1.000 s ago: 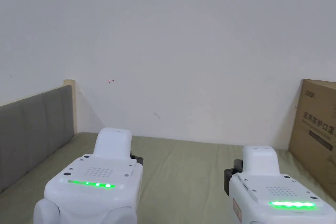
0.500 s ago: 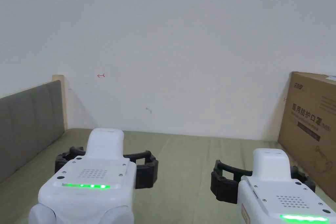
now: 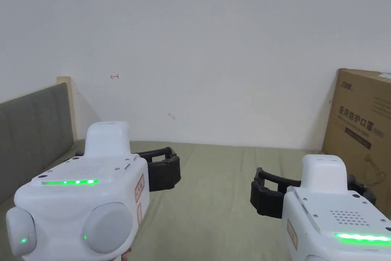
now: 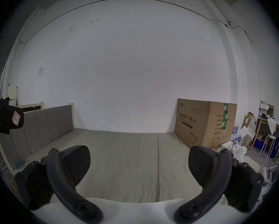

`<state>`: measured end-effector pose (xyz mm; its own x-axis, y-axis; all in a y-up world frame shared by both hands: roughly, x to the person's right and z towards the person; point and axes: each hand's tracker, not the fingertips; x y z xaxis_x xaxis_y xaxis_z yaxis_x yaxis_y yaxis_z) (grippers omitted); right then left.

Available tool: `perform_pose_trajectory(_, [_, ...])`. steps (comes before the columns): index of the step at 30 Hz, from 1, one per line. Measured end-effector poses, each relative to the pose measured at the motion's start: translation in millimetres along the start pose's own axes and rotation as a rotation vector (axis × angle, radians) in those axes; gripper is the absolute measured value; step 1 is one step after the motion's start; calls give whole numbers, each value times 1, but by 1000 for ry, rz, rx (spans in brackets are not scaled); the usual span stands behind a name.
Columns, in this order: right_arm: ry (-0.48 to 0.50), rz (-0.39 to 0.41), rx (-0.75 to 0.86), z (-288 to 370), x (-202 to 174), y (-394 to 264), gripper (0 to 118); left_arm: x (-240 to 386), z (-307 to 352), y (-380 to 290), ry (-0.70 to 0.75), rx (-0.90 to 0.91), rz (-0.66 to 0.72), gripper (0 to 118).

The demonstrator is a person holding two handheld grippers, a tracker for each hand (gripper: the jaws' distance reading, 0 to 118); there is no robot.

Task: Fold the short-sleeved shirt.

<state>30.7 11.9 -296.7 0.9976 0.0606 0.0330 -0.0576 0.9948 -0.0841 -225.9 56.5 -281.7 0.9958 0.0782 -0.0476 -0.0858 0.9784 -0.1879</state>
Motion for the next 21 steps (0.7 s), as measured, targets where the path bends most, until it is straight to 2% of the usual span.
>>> perform_pose_trajectory(5, [-2,-2,-3,-2,1,0,118,11,-5,-12,95,36,-122,118])
perform_pose_trajectory(14, [6,11,-26,-5,-2,-5,118,12,-11,-22,83,27,-116,118])
perform_pose_trajectory(21, [4,8,-28,-6,-1,-5,118,12,-8,-26,87,96,-94,118])
